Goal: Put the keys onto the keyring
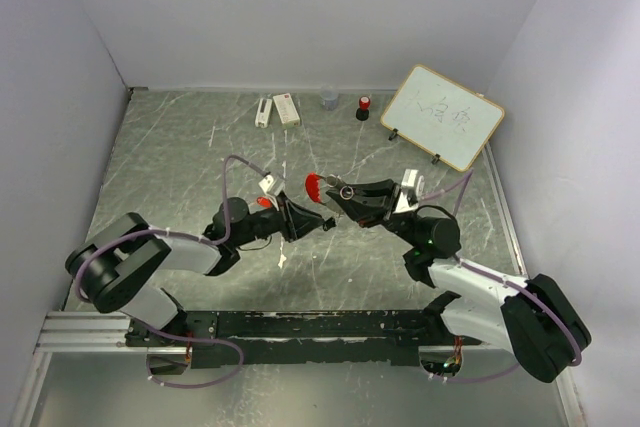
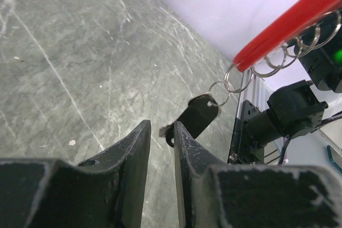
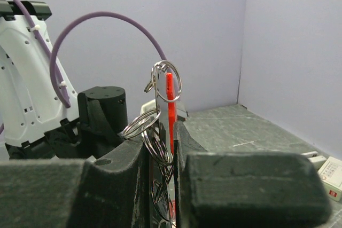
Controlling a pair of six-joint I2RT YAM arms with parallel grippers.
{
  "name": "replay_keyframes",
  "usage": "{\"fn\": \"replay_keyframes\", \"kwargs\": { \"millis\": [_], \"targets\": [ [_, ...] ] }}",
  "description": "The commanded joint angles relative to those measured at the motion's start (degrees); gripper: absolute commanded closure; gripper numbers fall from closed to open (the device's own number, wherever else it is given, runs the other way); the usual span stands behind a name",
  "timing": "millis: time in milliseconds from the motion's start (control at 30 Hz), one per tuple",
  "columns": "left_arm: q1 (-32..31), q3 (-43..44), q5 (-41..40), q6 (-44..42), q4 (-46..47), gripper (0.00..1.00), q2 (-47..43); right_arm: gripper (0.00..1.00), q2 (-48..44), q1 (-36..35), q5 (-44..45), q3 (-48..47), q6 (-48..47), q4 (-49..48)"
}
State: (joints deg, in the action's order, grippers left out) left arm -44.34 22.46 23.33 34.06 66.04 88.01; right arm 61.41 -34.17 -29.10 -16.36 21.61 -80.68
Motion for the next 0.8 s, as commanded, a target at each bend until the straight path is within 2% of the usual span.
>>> {"fn": "replay_keyframes", "kwargs": {
  "millis": [0, 200, 333, 767],
  "targets": [
    [0.6, -2.0, -4.2, -1.4, 0.2, 0.65, -4.6, 1.00, -1.2, 0.0, 0.6, -2.1, -0.9, 0.3],
    [0.6, -4.9, -6.2, -2.9, 1.3, 0.62, -10.0, 1.00, -1.1, 0.0, 0.7, -2.7, -0.7, 1.7],
    [0.6, -5.1, -4.5, -5.1, 1.0, 0.62, -12.1, 1.00, -0.9, -0.1, 1.0, -3.4, -0.1, 2.7],
    [0.2, -4.1, -4.0, -7.6, 4.6, 0.61, -10.2, 1.00, 0.0, 0.0, 4.5, -7.5, 2.0, 11.1]
  ]
}}
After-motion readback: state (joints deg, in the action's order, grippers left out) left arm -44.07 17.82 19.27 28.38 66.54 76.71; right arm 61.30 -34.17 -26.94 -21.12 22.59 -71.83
